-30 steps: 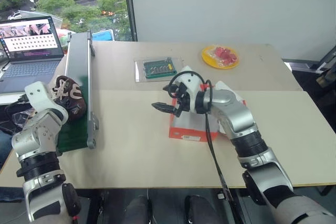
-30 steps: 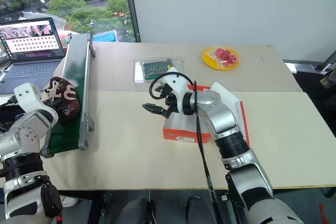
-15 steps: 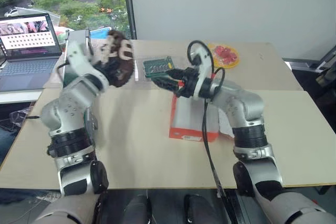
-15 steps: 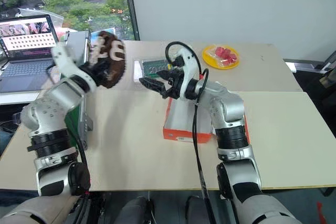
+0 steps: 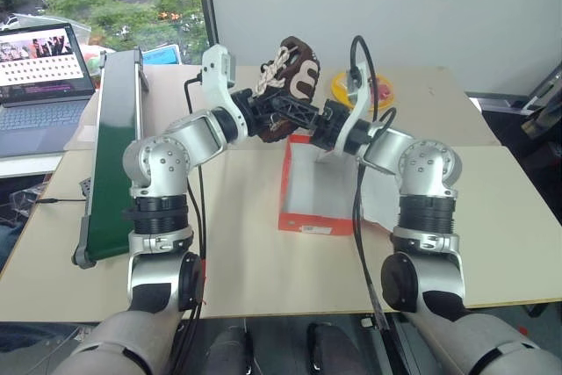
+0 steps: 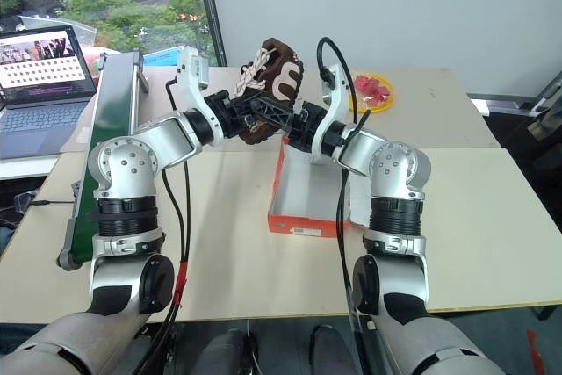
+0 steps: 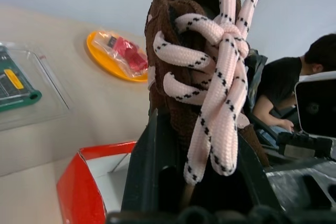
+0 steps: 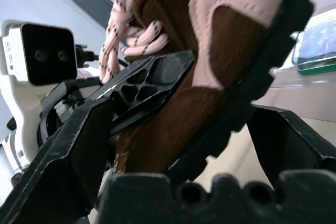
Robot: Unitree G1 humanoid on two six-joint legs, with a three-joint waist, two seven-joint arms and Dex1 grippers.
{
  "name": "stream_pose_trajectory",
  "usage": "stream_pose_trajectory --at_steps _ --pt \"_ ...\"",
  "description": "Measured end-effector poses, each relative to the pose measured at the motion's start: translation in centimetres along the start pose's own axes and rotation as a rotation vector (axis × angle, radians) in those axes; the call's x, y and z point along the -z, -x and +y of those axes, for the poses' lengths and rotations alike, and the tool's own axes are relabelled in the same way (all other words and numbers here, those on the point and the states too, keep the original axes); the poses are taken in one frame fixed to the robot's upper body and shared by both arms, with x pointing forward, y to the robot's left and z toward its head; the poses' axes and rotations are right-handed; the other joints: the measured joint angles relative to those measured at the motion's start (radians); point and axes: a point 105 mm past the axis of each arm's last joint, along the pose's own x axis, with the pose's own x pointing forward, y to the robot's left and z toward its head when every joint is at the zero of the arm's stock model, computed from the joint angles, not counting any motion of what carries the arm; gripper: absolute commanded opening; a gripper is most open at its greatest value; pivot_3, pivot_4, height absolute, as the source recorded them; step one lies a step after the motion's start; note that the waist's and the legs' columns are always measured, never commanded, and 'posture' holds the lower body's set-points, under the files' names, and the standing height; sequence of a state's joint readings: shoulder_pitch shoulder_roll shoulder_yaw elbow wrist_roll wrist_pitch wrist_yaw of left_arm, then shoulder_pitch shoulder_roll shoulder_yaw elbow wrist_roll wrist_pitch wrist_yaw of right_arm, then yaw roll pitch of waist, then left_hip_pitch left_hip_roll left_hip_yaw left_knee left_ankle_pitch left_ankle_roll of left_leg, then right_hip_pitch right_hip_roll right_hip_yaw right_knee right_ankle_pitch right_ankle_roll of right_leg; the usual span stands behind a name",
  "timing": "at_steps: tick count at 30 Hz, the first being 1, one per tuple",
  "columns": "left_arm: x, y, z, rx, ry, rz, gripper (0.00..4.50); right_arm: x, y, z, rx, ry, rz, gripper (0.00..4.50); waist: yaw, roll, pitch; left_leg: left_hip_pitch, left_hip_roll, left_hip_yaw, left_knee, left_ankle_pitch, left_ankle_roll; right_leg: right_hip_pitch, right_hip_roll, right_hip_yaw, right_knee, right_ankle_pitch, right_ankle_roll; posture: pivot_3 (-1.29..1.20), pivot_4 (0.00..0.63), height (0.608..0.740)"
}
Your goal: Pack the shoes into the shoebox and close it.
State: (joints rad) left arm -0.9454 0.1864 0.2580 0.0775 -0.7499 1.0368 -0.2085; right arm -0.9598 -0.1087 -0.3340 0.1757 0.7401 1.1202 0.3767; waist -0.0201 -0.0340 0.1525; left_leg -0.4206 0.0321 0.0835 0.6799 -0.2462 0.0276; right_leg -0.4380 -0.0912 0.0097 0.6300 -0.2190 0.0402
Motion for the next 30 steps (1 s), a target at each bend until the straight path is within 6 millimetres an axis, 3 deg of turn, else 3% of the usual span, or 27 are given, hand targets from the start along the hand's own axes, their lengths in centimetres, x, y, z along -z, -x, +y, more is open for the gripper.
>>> stream_pose_trajectory --at_steps 1,4,8,11,28,30 --pt "-0.01 -0.02 -0.02 0.001 0.000 0.000 0.15 -0.02 0.01 -0.02 0.001 -0.004 -0.002 4.50 0.000 0.000 0.000 0.000 0.000 0.000 0.000 0.000 0.000 0.000 0.000 0.000 0.000 0.000 0.000 0.00 0.150 0.740" --pt "0.03 -0.06 -0.05 0.002 0.003 0.000 0.15 -0.13 0.08 -0.14 -0.002 -0.031 -0.014 3.86 0.002 0.000 0.000 -0.001 0.000 0.000 0.000 0.000 0.000 -0.001 0.000 0.000 0.000 0.000 0.000 0.00 0.150 0.740" --pt "-0.09 -0.06 0.07 -0.007 -0.001 -0.004 0.15 -0.23 -0.07 0.36 -0.032 -0.057 -0.028 2.57 0.001 0.000 0.000 -0.001 0.000 0.000 0.000 0.000 0.000 -0.001 0.000 0.000 0.000 0.000 0.000 0.00 0.150 0.740" --pt "-0.14 -0.03 0.22 -0.018 -0.006 -0.005 0.15 -0.20 -0.27 0.56 -0.036 -0.067 -0.029 2.06 0.002 0.000 0.000 -0.001 0.000 0.000 0.000 0.000 0.000 -0.001 0.000 0.000 0.000 0.000 0.000 0.00 0.150 0.740" --pt "-0.35 -0.01 0.48 -0.042 -0.017 -0.012 0.15 -0.24 -0.82 0.73 -0.064 -0.162 -0.030 1.79 0.002 0.000 0.000 -0.001 0.000 0.000 0.000 0.000 0.000 -0.001 0.000 -0.001 0.000 0.000 0.000 0.00 0.150 0.740" --pt "-0.40 -0.02 0.45 -0.042 -0.017 -0.013 0.15 -0.32 -0.80 0.74 -0.065 -0.163 -0.034 2.77 0.002 0.000 0.000 -0.001 0.000 0.000 0.000 0.000 0.000 -0.001 0.000 -0.001 0.000 0.000 0.000 0.00 0.150 0.740"
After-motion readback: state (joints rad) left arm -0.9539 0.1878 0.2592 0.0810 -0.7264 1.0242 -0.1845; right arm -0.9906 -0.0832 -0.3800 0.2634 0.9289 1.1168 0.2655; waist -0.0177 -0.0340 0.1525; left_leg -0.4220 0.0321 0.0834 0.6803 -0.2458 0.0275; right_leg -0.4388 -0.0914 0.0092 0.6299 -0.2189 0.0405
